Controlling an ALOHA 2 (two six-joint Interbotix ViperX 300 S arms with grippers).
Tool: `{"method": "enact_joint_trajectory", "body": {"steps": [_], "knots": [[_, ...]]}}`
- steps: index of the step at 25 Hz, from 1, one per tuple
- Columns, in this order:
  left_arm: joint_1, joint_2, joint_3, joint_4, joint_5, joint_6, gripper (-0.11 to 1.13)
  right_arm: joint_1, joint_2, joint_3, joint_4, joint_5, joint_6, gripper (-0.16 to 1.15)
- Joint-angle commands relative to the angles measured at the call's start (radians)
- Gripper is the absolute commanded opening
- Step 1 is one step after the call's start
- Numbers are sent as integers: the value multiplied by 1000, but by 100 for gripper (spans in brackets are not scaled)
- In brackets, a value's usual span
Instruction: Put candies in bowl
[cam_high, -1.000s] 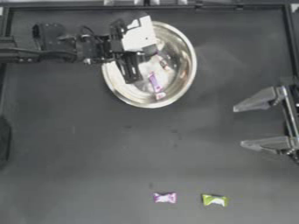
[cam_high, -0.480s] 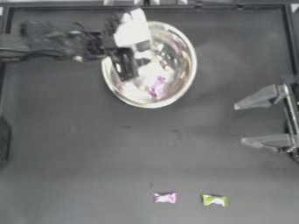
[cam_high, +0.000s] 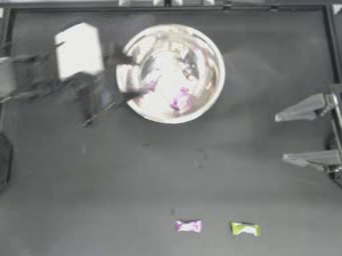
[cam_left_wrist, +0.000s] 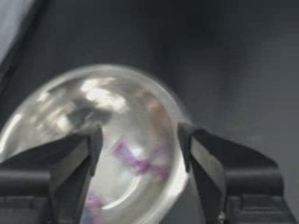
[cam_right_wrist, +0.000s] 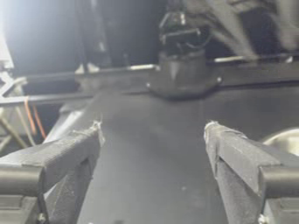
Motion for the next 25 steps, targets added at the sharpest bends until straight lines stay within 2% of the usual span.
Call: {"method": "enact_joint_trajectory", "body": {"steps": [1, 7, 10, 14, 17, 21, 23, 25], "knots": [[-66, -161, 78, -29, -52, -5, 88, 0, 3, -17, 0, -3, -2, 99], [-158, -319, 225, -66, -118, -12, 88, 0, 3, -21, -3, 0, -2, 99], [-178, -393, 316, -92, -169, -17, 88, -2, 3, -21, -2, 0, -2, 99], [-189, -508, 433, -101, -265, -18, 88, 0, 2, -25, 0, 3, -2, 99], [-192, -572, 479, -120, -270, -18, 88, 0, 2, -43, 3, 40, -5, 99], [-192, -597, 491, -123, -245, -18, 88, 20, 6, -109, 5, 204, -2, 99], [-192, -598, 491, -123, -233, -18, 88, 52, 12, -161, 14, 342, 5, 99], [-192, -601, 492, -124, -222, -18, 88, 92, 26, -225, 51, 514, 6, 99]]}}
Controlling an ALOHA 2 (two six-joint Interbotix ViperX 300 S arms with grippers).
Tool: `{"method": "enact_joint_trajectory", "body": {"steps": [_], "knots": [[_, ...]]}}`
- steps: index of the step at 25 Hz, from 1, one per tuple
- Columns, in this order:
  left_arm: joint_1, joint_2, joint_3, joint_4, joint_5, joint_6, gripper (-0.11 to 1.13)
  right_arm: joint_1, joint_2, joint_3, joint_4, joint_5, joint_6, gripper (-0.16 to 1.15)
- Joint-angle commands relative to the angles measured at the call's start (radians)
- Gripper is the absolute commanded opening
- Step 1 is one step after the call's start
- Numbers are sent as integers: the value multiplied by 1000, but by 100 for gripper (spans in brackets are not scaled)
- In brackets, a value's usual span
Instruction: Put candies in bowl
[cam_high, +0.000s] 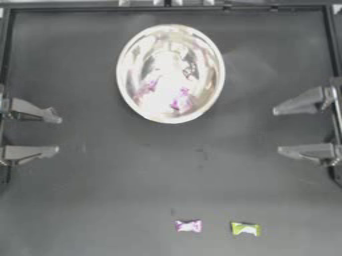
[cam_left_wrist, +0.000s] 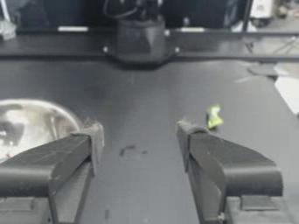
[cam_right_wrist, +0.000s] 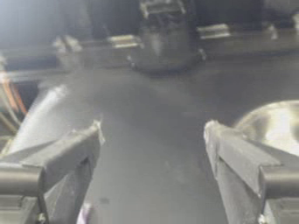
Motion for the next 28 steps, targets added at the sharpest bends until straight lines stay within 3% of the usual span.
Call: {"method": "enact_joint_trajectory", "body": {"steps": [1, 7, 12, 16, 22, 28], "knots": [[0, 0, -9, -6, 12, -2, 88, 67, 34, -133, 54, 268, 3, 99], [11, -12, 2, -15, 17, 0, 88, 186, 190, -336, 107, 661, 21, 99], [18, -17, 6, -25, 37, -2, 88, 298, 354, -430, 104, 851, 132, 99], [23, -17, 6, -34, 46, 0, 88, 374, 453, -449, 77, 885, 230, 99], [23, -17, 6, -37, 48, -2, 88, 471, 594, -453, -29, 877, 402, 99], [23, -8, 2, -40, 49, -2, 88, 509, 706, -449, -67, 782, 482, 99]]}}
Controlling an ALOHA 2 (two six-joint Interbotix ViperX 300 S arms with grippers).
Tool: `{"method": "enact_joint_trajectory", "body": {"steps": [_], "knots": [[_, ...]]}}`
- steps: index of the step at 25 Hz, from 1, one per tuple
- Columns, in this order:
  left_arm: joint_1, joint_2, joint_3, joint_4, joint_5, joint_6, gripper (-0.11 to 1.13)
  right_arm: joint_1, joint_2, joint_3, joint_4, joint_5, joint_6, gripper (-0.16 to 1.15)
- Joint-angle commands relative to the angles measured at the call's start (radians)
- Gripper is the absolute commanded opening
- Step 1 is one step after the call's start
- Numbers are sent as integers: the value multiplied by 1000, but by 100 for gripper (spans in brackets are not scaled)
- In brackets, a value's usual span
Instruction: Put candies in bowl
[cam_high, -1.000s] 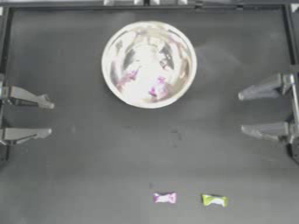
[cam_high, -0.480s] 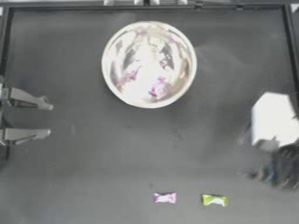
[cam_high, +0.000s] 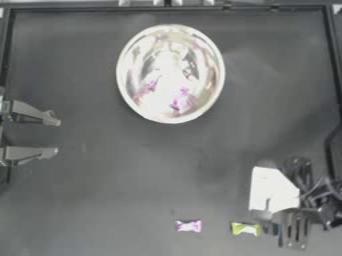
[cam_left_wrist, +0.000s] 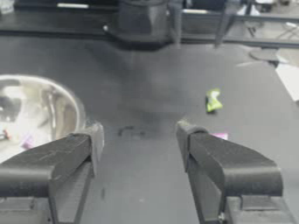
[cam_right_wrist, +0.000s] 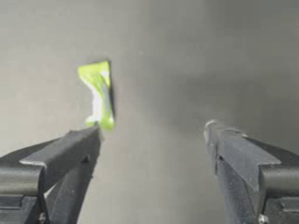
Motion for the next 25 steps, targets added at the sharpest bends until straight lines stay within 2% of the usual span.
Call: {"method": "enact_joint_trajectory", "body": {"steps": [1, 12, 25], "knots": [[2, 17, -18, -6, -3, -2, 88, 9, 44, -20, -12, -58, 17, 99], [12, 32, -15, -25, -3, -2, 88, 37, 202, -21, 11, -137, 64, 98], [18, 41, -17, -38, -3, -2, 88, 52, 311, -25, 15, -201, 94, 98]]}}
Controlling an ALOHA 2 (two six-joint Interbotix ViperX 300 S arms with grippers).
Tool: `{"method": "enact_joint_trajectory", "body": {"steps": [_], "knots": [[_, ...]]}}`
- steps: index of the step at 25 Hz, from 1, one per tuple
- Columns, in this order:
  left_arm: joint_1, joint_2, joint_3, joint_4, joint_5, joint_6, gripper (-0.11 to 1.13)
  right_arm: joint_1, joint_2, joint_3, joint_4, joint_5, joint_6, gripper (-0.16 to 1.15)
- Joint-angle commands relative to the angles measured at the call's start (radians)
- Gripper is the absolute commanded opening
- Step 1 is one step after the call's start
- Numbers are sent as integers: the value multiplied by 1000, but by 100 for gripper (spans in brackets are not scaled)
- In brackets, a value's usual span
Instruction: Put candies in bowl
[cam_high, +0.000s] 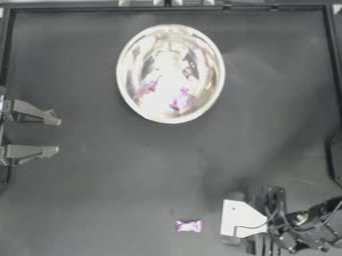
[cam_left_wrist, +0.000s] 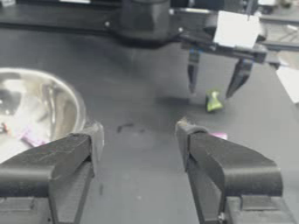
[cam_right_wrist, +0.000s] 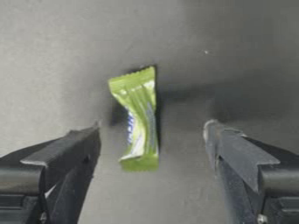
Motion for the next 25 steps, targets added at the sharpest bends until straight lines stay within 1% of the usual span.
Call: {"method": "enact_joint_trajectory", "body": {"steps": [1, 5, 8, 9, 13, 15, 16, 20, 23, 25], "knots": [[5, 31, -18, -8, -5, -2, 88, 3, 2, -21, 2, -5, 3, 98], [6, 31, -17, -14, -5, -2, 88, 3, 14, -25, 3, -18, 3, 97], [9, 31, -14, -20, -5, -2, 88, 3, 23, -28, 3, -29, 3, 88], [9, 31, -15, -21, -5, -2, 88, 6, 26, -29, 5, -29, 0, 82], [9, 31, -17, -23, -5, -2, 88, 14, 37, -32, 9, -23, 0, 51], [9, 31, -17, -23, -5, -2, 88, 18, 37, -34, 9, -28, 0, 41], [9, 31, -18, -23, -3, -2, 88, 20, 37, -35, 8, -26, 0, 39], [9, 31, -18, -25, -5, -2, 88, 21, 34, -37, 9, -23, 2, 39], [9, 31, -15, -26, -5, -2, 88, 20, 18, -37, -2, -17, 3, 39], [9, 32, -17, -28, -5, -2, 88, 20, -2, -35, -20, -8, 6, 39]]}}
